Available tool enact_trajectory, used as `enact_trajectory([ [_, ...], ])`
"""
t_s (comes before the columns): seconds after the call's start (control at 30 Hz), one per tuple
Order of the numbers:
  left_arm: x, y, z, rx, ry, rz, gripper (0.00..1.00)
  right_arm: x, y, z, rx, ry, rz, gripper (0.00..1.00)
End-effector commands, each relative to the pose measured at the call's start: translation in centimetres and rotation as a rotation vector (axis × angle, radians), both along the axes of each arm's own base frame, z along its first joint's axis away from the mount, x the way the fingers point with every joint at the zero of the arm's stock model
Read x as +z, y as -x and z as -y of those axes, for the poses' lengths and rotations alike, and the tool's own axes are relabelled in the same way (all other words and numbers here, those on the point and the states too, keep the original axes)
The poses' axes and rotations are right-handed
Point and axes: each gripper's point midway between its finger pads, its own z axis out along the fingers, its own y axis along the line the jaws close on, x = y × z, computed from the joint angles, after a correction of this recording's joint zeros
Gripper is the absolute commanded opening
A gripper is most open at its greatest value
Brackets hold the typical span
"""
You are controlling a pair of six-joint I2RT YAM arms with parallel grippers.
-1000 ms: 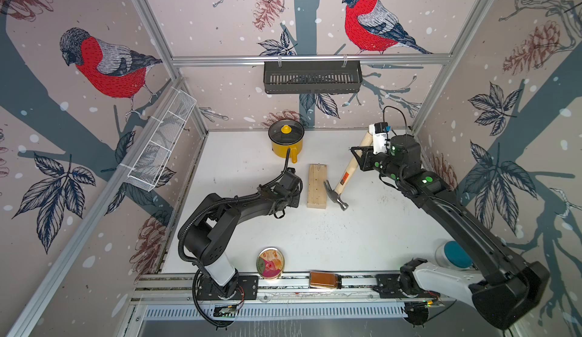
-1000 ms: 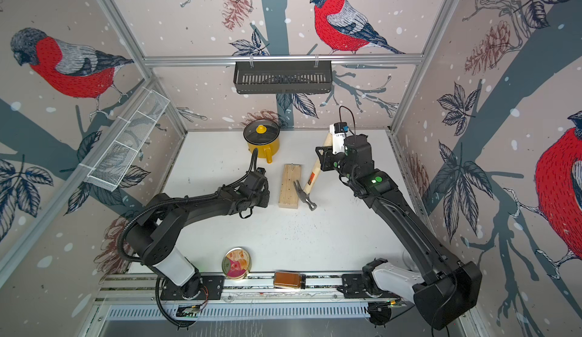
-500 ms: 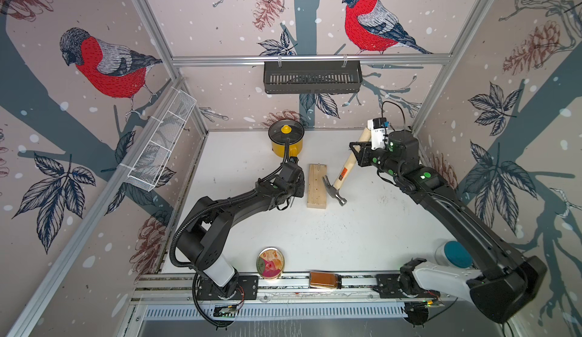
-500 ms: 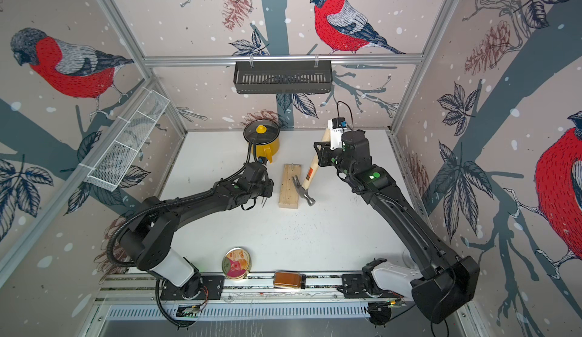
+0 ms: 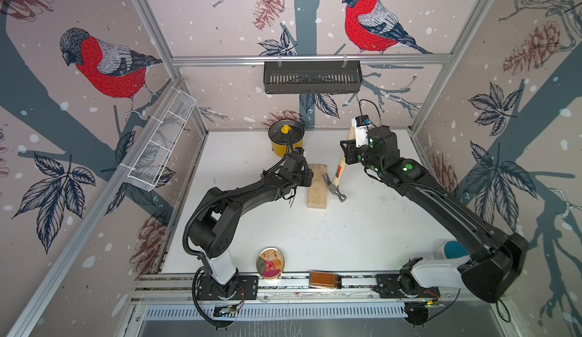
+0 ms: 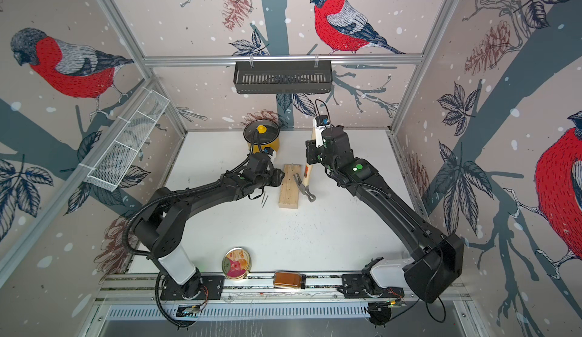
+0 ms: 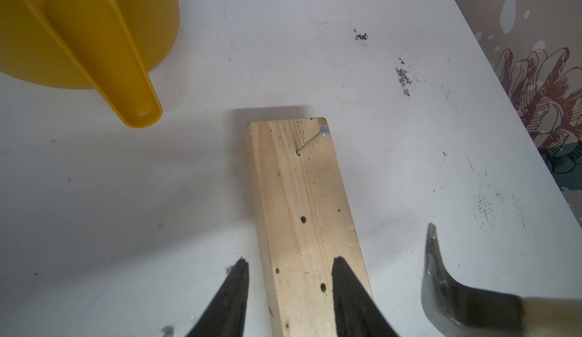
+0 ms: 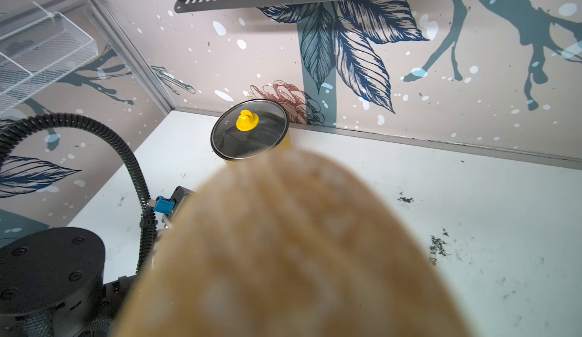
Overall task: Use a claw hammer to pull out a nail
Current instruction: Place the nail at the center of the board, then remove the nail from the mounting plate.
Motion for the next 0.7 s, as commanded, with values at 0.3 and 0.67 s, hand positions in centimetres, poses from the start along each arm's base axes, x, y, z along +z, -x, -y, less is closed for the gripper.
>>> enact_trajectory([
  [0.3,-1.8,-1.5,1.3,-0.026,0.127,-0.102,0.47,0.8,-2.0,-0.6,-0.072,0.085,0.074,0.0],
  [0.67,-4.2,-1.4,1.7,-0.06,0.094,-0.153,0.48,-1.0,-2.5,-1.6,-0.079,0.161,0.05,0.0],
])
